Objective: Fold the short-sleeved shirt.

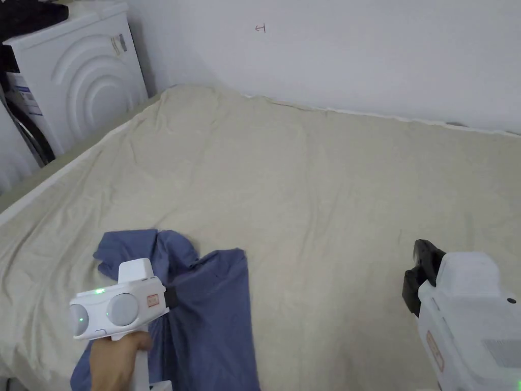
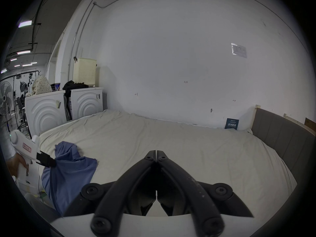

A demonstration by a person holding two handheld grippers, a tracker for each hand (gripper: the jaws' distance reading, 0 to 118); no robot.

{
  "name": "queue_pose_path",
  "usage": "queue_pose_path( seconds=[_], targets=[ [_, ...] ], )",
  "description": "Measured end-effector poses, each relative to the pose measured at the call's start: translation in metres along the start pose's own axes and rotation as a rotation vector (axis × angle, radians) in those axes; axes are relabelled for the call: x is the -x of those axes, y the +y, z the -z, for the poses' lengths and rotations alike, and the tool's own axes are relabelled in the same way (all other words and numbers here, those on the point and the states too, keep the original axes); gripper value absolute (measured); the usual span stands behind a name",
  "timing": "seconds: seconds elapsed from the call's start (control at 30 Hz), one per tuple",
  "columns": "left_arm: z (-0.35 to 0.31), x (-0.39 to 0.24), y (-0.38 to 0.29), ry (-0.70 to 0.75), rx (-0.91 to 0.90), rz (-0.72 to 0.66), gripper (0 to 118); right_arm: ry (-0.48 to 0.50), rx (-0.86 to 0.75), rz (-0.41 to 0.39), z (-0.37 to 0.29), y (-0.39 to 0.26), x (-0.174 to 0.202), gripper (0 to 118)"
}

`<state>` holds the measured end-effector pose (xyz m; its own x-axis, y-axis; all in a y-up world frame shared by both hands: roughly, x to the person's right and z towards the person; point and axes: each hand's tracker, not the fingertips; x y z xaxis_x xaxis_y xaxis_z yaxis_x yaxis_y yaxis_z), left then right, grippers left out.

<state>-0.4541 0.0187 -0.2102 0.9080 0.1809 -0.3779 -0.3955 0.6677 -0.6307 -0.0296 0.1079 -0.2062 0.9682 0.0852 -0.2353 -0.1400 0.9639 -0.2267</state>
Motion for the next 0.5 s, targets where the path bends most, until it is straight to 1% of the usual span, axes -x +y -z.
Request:
queue_pose_path(
  seconds=[0.07, 0.13, 0.27, 0.4, 0.5],
  targets=[
    [-0.025, -0.021, 0.011, -0.052, -0.050, 0.026, 2, -0.012, -0.021, 0.008, -0.010, 0.003, -0.010, 1],
    [-0.050, -0.047, 0.023, -0.133, -0.111, 0.059, 2, -0.032, -0.043, 0.010, -0.022, 0.006, -0.023, 1],
    [-0.090, -0.112, 0.045, -0.257, -0.199, 0.161, 2, -0.075, -0.074, 0.022, -0.046, 0.009, -0.049, 1],
    [-0.124, -0.189, 0.063, -0.398, -0.261, 0.306, 2, -0.134, -0.099, 0.032, -0.070, 0.009, -0.078, 1],
    [-0.142, -0.246, 0.069, -0.478, -0.296, 0.410, 2, -0.182, -0.112, 0.042, -0.086, 0.008, -0.102, 1]
  ],
)
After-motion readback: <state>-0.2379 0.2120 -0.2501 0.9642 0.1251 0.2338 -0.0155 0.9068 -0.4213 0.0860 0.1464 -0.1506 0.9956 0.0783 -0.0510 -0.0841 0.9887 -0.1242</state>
